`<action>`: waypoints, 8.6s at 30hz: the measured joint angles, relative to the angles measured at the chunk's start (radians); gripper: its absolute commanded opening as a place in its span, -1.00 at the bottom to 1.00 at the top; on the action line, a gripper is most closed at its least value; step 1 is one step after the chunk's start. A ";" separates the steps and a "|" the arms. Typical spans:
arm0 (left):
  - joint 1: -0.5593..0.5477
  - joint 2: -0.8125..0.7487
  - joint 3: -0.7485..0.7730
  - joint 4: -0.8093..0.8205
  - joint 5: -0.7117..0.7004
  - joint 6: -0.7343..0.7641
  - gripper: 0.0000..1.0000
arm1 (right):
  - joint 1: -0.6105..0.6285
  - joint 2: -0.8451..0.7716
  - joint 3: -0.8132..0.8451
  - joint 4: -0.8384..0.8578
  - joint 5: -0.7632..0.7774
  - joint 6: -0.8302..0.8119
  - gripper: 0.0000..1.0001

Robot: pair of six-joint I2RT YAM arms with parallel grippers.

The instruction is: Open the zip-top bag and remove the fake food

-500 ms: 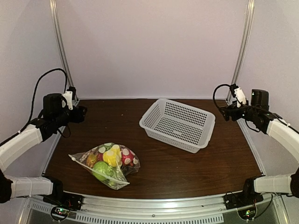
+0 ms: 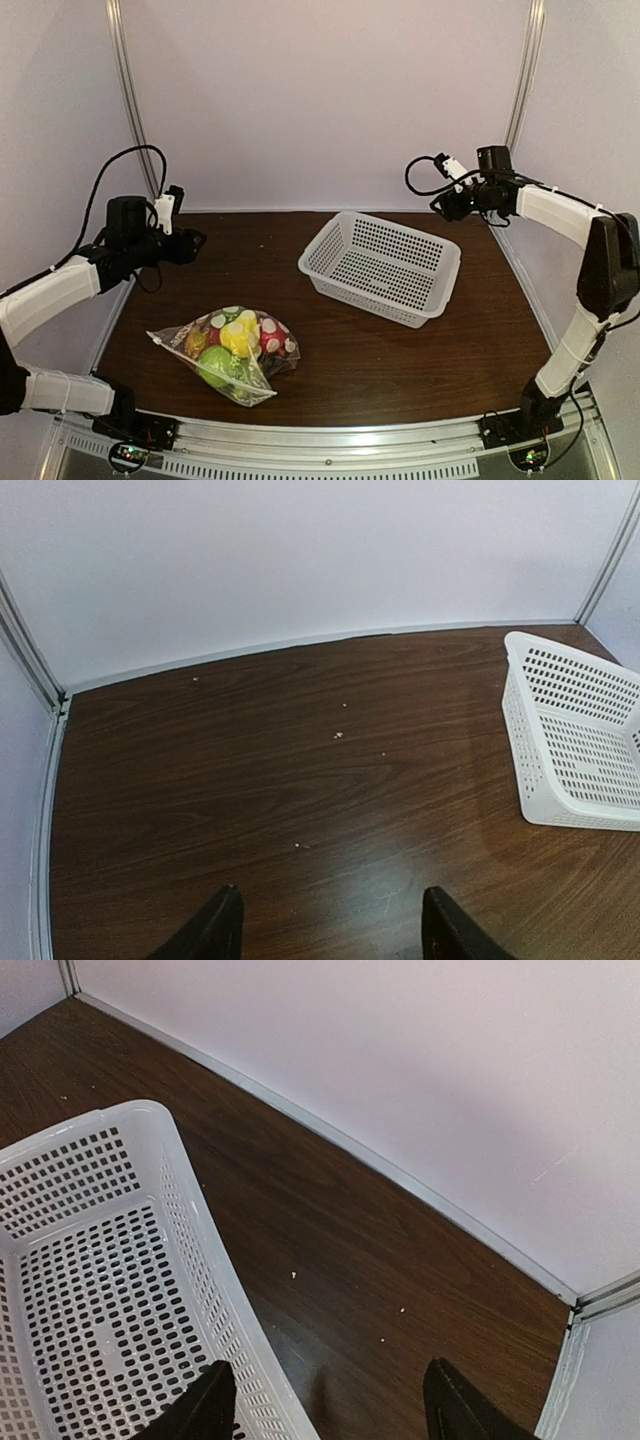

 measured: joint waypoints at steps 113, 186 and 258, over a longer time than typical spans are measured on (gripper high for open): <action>-0.360 -0.294 0.134 -0.556 -0.375 -0.264 0.49 | 1.289 0.391 0.404 -0.360 0.224 0.027 -0.11; -0.700 -0.224 -0.301 0.138 0.156 -0.031 -0.16 | 0.642 0.125 0.286 -0.431 -0.093 -0.219 -1.00; -0.703 -0.165 -0.185 0.195 0.051 0.108 -1.00 | 0.785 0.252 0.513 -0.583 -0.376 -0.256 -0.12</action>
